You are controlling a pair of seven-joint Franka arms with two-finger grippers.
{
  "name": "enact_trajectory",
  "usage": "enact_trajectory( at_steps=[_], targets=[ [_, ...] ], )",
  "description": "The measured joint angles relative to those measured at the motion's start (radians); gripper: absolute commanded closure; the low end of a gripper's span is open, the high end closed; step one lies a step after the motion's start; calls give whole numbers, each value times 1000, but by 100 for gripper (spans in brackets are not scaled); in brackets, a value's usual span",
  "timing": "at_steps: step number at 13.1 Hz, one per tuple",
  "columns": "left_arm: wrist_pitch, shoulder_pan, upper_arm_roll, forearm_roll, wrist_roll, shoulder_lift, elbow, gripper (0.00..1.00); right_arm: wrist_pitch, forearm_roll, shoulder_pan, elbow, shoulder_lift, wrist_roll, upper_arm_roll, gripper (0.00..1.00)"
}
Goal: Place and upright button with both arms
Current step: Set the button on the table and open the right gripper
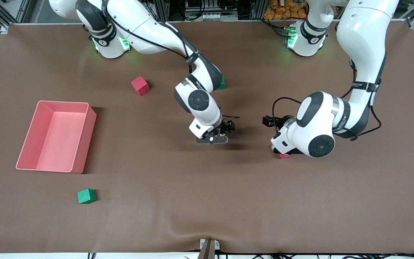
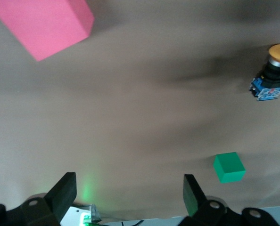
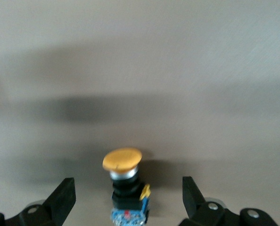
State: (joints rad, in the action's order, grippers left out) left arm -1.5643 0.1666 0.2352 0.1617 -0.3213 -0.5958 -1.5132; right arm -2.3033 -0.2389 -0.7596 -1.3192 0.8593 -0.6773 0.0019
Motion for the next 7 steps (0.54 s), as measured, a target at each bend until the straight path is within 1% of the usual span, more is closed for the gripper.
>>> enact_trajectory(
  at_steps=[2,4,7],
  targets=[
    [-30,23,1,13,-38,-41,29,0,116,3,66,53,-19,2,-11,0],
    [-88,67,2,22,-102,-93,70,0,253,8,133,98,-53,17,-35,0],
    [-188,147,4,76,-196,-170,134,0,354,11,243,122,-155,43,-54,0]
  ],
)
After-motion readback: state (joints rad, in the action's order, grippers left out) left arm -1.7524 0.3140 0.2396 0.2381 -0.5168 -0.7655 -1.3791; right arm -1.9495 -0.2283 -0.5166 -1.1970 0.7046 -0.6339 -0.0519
